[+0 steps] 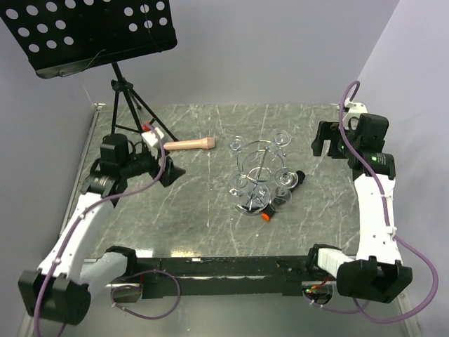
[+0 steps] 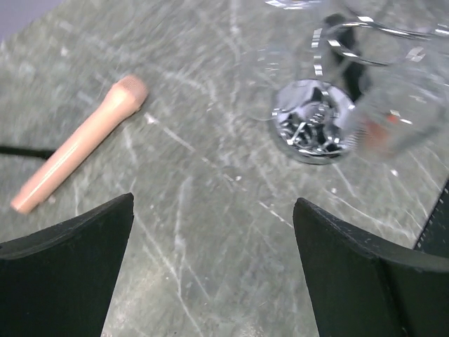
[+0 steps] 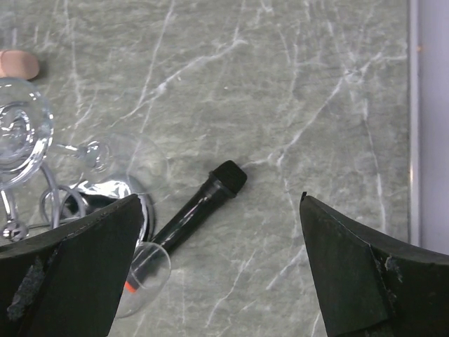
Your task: Take the wine glass off the wine glass rack
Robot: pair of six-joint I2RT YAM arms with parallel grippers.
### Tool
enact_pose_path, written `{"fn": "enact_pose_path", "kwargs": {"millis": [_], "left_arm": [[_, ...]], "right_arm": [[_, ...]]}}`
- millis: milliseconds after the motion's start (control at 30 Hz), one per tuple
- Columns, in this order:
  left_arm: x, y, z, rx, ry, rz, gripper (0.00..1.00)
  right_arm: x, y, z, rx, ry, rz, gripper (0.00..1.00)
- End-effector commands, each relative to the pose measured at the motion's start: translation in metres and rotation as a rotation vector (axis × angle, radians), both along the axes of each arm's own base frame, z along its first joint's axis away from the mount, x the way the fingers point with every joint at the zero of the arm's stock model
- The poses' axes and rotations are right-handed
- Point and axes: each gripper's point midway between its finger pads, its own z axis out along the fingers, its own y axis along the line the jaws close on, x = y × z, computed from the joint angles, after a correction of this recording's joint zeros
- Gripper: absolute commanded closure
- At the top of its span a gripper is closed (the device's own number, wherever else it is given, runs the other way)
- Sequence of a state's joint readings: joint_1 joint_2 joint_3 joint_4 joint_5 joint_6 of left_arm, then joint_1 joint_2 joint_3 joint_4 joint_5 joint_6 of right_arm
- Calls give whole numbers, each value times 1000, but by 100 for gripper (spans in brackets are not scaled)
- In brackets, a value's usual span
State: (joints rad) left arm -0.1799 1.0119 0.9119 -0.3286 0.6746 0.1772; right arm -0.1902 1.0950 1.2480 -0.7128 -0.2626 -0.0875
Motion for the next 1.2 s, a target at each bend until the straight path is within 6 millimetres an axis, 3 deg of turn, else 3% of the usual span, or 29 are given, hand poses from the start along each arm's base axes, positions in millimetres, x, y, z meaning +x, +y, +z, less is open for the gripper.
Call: {"fn": "enact_pose_path", "kwargs": {"millis": [0, 200, 433, 633, 900, 1167], "left_arm": [[-35, -14, -1, 2, -49, -133, 0], [-65, -38, -7, 39, -81, -282, 0], [-56, -67, -16, 3, -194, -301, 0], [-65, -102, -22, -72, -231, -366, 0], [-79, -124, -41, -63, -274, -483, 0], [-88, -141, -48, -108, -284, -521, 0]], "right_arm": [[2, 13, 18, 39, -40, 69, 1], [10, 22, 36, 81, -89, 100, 2], [20, 21, 68, 79, -181, 97, 3], [13, 23, 71, 72, -170, 110, 3], [7, 20, 70, 53, -161, 91, 3], [-5, 18, 65, 31, -142, 82, 3]]}}
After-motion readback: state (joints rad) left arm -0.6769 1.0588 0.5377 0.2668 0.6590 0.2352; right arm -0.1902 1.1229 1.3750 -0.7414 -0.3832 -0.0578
